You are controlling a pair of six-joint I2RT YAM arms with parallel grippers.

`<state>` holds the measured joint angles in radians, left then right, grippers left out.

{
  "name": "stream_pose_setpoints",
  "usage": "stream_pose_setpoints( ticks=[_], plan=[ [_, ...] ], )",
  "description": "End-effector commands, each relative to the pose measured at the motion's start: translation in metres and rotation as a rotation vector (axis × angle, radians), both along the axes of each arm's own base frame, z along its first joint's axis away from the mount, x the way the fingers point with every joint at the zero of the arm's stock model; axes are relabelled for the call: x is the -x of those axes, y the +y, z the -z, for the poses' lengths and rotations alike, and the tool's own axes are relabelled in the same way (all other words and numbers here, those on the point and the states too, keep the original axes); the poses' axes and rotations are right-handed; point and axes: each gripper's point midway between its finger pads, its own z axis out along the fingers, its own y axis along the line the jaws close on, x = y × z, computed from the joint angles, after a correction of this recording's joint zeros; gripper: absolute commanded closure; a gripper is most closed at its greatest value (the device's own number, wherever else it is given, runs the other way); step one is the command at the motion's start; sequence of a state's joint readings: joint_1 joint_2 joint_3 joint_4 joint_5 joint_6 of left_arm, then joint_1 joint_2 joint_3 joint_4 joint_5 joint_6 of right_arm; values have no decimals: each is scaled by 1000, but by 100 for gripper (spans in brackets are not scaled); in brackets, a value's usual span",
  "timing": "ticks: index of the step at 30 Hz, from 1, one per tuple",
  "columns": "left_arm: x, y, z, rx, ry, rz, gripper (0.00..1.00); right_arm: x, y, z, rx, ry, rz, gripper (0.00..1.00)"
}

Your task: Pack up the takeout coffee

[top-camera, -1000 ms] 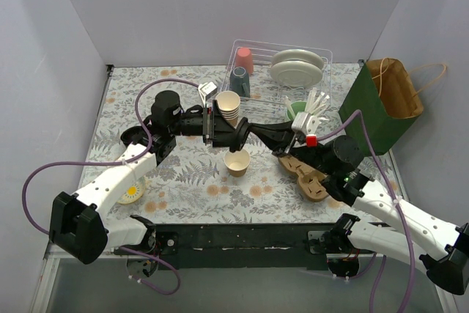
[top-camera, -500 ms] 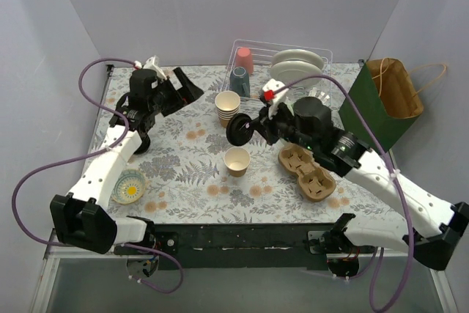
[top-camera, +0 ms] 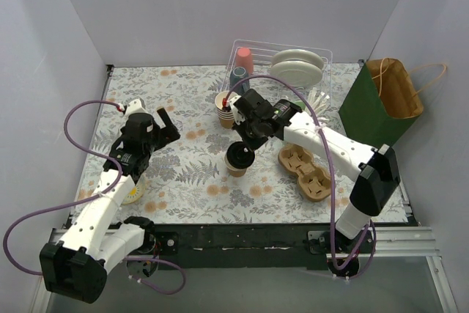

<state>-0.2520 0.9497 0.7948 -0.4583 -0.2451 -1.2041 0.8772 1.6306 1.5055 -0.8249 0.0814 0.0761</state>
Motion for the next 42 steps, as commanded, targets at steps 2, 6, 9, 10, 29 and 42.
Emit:
stream_pose_setpoints(
  ticks=[2, 6, 9, 10, 29, 42],
  plan=[
    [-2, -2, -28, -1, -125, 34, 2, 2, 1, -11, 45, 53, 1, 99],
    [-1, -4, -24, -3, -110, 51, 2, 2, 9, -6, 54, 86, -6, 99],
    [-1, -6, -24, 1, -104, 62, 2, -3, 8, -1, 86, 85, 9, 99],
    [-1, -7, -26, 4, -109, 65, 2, -4, 9, 1, 91, 88, 8, 99],
    [1, -4, -25, -1, -110, 50, 2, -8, 22, 30, 140, 150, 7, 99],
    [1, -8, -26, 9, -117, 73, 2, -8, 32, 14, 73, 137, -2, 71]
  ],
)
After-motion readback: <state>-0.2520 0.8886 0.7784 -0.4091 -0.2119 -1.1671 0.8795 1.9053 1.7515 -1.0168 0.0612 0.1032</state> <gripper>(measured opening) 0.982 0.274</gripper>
